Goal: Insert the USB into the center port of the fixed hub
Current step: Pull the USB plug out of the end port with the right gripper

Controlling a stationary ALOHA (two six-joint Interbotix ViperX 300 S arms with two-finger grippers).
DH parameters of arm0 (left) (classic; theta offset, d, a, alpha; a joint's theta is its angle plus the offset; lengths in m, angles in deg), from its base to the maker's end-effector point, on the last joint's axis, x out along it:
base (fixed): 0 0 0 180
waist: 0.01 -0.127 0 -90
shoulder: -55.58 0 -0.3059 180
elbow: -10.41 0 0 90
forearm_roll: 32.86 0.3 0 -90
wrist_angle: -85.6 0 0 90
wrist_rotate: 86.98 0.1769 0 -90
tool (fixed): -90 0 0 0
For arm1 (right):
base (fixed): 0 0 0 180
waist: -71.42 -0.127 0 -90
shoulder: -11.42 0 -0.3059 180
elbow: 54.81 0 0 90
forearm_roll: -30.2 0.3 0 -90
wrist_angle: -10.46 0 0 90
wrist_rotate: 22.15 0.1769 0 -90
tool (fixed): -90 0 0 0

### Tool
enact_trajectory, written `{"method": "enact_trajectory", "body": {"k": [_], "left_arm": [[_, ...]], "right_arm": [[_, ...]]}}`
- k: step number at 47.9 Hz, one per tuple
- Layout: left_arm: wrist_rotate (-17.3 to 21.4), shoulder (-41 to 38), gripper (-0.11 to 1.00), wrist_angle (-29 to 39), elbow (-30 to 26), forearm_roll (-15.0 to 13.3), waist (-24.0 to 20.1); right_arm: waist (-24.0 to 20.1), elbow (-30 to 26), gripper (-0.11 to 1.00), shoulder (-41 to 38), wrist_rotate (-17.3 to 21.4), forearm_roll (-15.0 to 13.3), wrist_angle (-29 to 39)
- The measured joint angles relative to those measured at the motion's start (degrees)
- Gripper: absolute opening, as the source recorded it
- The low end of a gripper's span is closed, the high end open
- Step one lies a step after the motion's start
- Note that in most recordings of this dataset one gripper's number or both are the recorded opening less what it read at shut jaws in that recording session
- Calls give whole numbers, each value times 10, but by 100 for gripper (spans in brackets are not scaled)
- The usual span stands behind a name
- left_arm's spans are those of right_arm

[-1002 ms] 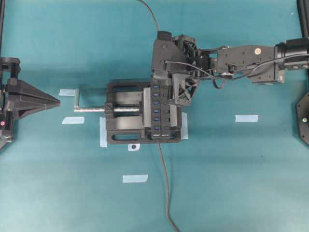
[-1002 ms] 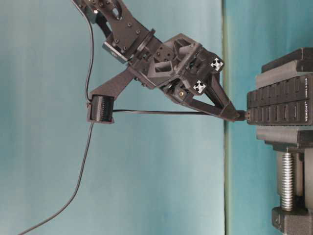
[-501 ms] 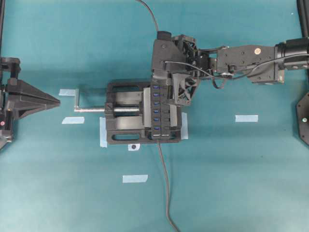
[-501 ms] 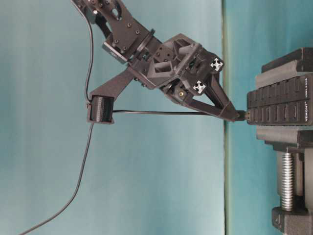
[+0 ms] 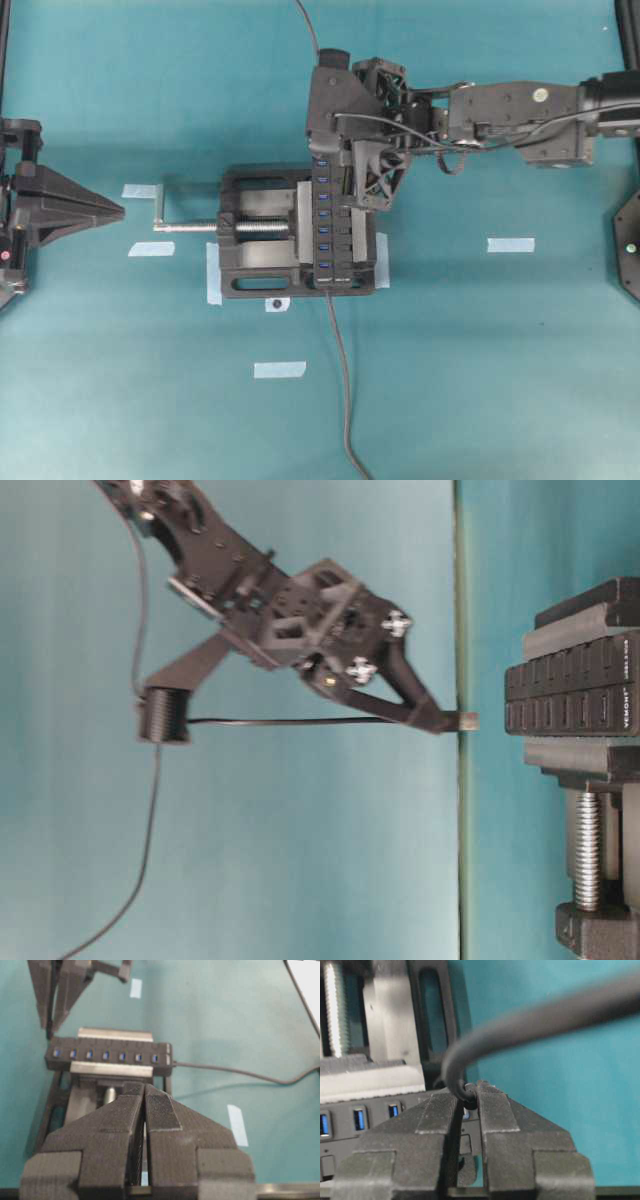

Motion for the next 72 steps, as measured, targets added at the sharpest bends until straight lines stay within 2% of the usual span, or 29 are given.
{"method": "enact_trajectory", "body": {"k": [14, 55, 72], "left_arm": [[-1, 0, 0, 0, 0, 0, 0], [-2, 0, 0, 0, 0, 0, 0], [-3, 0, 0, 0, 0, -1, 0]], "right_arm": [[-9, 0, 8, 12, 0, 1, 19], [-28, 0, 8, 12, 0, 7, 20], [-45, -1, 8, 21, 2, 18, 20]]}}
